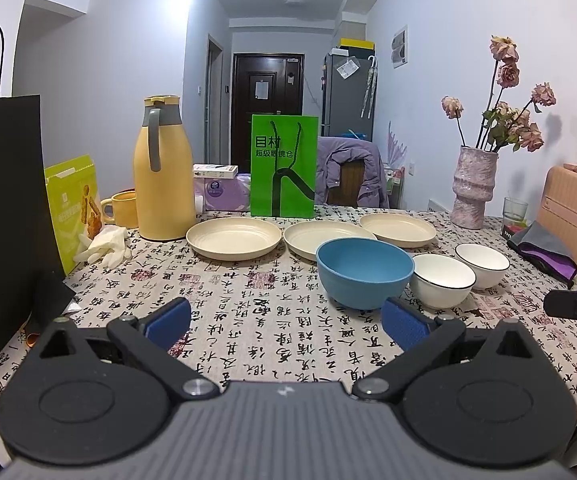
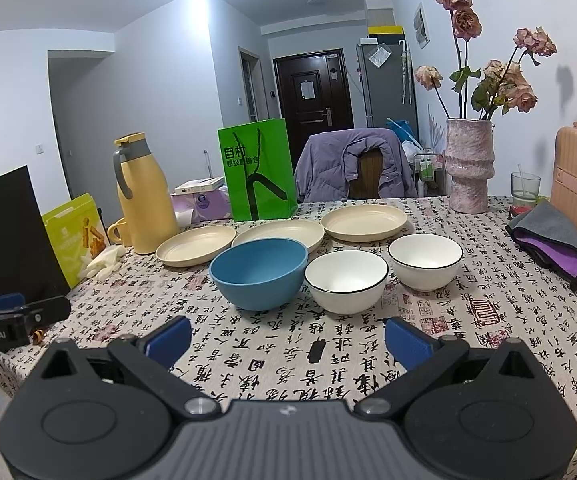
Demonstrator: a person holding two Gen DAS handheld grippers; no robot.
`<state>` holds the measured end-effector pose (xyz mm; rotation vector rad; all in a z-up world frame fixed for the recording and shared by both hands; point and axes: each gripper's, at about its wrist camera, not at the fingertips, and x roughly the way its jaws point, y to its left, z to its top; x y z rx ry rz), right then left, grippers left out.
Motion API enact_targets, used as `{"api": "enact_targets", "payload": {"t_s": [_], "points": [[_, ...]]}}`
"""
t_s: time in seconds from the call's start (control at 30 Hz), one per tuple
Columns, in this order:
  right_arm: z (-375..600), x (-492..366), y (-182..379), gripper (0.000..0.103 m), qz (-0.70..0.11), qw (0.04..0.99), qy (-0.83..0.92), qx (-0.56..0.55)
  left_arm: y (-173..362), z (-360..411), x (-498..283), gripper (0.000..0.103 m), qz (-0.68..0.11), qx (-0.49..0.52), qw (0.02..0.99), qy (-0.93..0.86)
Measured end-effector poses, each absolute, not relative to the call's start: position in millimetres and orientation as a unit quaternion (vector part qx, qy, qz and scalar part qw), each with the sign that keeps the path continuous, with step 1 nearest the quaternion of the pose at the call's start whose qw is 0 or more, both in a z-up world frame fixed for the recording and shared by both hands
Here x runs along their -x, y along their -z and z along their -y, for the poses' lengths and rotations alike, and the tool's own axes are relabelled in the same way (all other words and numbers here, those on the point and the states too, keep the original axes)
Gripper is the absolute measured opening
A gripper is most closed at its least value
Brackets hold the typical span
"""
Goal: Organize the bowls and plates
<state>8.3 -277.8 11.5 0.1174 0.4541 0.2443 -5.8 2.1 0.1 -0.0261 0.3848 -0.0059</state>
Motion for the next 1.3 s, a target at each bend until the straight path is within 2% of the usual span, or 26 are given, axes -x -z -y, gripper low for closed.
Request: {"api": "enact_targets", "payload": {"t_s": [1.3], "points": [[277.7,-5.8,-19.0,0.103,-0.220,0.967,-0.121,-0.052,-8.3,-9.0,8.3,0.103,-0.184,0.016,0.983,0.001]]}}
